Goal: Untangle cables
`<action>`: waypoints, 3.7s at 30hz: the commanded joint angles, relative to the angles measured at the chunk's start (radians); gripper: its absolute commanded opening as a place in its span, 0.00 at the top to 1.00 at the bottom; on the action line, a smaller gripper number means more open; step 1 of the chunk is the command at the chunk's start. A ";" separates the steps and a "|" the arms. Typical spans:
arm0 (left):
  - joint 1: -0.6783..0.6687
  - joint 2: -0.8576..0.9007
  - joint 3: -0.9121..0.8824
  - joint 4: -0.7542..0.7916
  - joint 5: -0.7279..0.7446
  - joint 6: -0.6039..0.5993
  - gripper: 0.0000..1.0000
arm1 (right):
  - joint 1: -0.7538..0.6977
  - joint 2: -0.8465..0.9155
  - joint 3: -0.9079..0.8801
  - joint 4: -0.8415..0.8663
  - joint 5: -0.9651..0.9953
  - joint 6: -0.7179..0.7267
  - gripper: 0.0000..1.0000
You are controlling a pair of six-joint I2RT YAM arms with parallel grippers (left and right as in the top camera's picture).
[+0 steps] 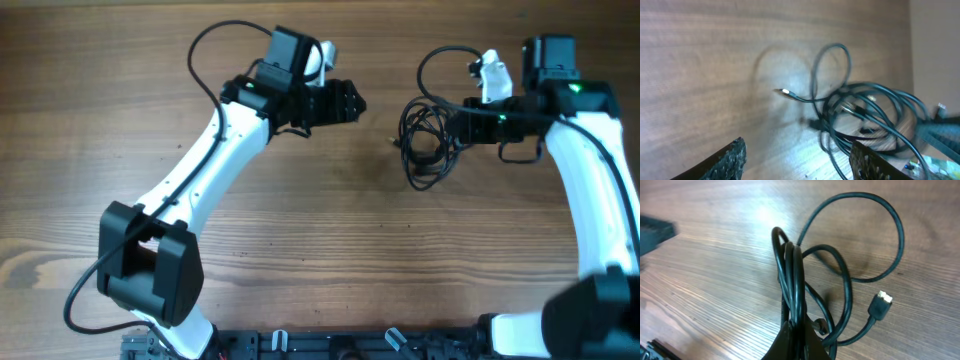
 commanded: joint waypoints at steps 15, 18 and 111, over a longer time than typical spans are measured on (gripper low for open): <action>-0.008 0.011 0.008 0.245 0.528 0.163 0.17 | 0.067 -0.164 0.034 -0.046 -0.270 -0.063 0.96; -0.022 0.011 0.008 0.251 0.526 0.159 0.16 | 0.067 -0.196 0.066 -0.034 -0.280 -0.048 0.96; 0.055 -0.132 0.008 0.181 0.224 -0.137 0.96 | 0.028 -0.351 0.198 -0.112 0.558 0.561 0.96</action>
